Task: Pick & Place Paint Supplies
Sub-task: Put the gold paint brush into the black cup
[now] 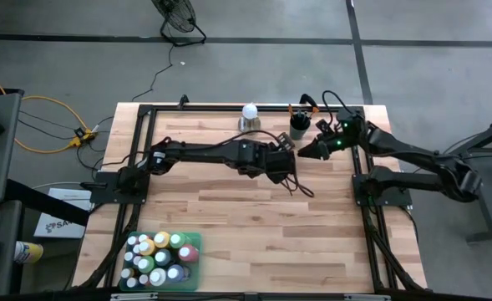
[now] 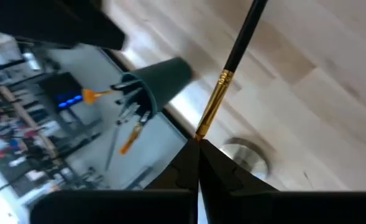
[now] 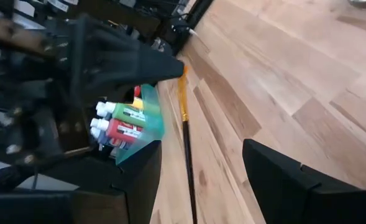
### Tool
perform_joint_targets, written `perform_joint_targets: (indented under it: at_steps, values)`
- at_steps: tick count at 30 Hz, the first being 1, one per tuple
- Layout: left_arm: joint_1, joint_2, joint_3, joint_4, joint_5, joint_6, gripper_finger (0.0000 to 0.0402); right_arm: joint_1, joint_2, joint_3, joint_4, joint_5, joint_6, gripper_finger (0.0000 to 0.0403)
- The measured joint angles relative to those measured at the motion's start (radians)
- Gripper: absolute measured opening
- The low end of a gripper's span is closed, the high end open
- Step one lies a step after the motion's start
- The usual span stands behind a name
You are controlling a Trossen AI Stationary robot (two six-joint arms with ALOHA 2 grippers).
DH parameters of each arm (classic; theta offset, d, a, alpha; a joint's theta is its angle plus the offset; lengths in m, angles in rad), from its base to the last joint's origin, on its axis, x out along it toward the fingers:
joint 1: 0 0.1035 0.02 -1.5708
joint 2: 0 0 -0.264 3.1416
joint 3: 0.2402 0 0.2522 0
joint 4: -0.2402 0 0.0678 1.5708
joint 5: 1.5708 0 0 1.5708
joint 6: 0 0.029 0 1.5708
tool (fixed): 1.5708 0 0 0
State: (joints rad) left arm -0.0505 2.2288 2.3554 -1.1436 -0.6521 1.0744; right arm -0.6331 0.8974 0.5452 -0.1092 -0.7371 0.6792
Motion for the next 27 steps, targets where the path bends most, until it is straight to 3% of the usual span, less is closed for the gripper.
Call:
perform_joint_targets:
  at_steps: [8,15,27]
  values:
    - [-0.011,0.000,0.000,0.131,-0.041,0.073,0.0000,0.016,0.093,0.000,0.061,-0.031,0.001,0.0219]
    - [-0.010,0.000,0.000,0.148,-0.050,0.107,0.0000,0.064,0.142,0.000,0.107,-0.092,-0.006,0.0219]
    - [-0.009,0.000,0.000,0.170,-0.050,0.106,0.0000,0.152,0.183,0.000,0.234,-0.003,-0.019,0.0219]
